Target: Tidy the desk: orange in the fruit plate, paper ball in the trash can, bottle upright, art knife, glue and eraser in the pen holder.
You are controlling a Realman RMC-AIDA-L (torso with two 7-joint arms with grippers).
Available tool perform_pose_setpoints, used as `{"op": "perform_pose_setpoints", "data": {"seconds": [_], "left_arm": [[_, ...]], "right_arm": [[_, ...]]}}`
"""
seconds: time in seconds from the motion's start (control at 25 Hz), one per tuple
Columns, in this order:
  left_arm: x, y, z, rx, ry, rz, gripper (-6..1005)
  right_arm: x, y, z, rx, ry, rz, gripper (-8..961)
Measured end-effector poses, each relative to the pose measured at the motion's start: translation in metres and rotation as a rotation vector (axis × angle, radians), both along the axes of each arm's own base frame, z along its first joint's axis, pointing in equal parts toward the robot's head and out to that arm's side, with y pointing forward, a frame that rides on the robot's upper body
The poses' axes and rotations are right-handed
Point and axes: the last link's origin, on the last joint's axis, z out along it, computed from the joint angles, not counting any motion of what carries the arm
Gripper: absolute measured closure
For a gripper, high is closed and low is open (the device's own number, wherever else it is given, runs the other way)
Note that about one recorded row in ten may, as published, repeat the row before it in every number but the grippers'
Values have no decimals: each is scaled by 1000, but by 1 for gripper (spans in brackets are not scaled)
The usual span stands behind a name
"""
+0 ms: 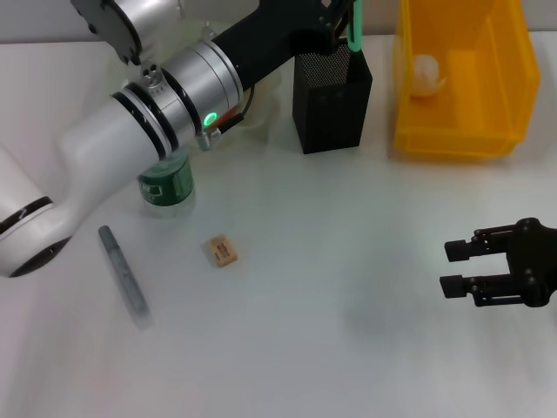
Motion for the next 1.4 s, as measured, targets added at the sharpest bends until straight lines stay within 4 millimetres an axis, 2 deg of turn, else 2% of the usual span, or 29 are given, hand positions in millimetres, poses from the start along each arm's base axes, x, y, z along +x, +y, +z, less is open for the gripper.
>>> {"op": "perform_pose_setpoints", "data": {"seconds": [0.64,0.96,1.4], "left_arm": [[2,-4,-11,27,33,2,740],[4,-9,-24,82,68,36,730],[-1,-11,-26,134,93,66,717]], "right_arm": [[-3,4,-4,-14,-11,7,341],[-3,4,-4,-19,-11,9,341],[-5,3,-9,-50,-35,36,341]]}}
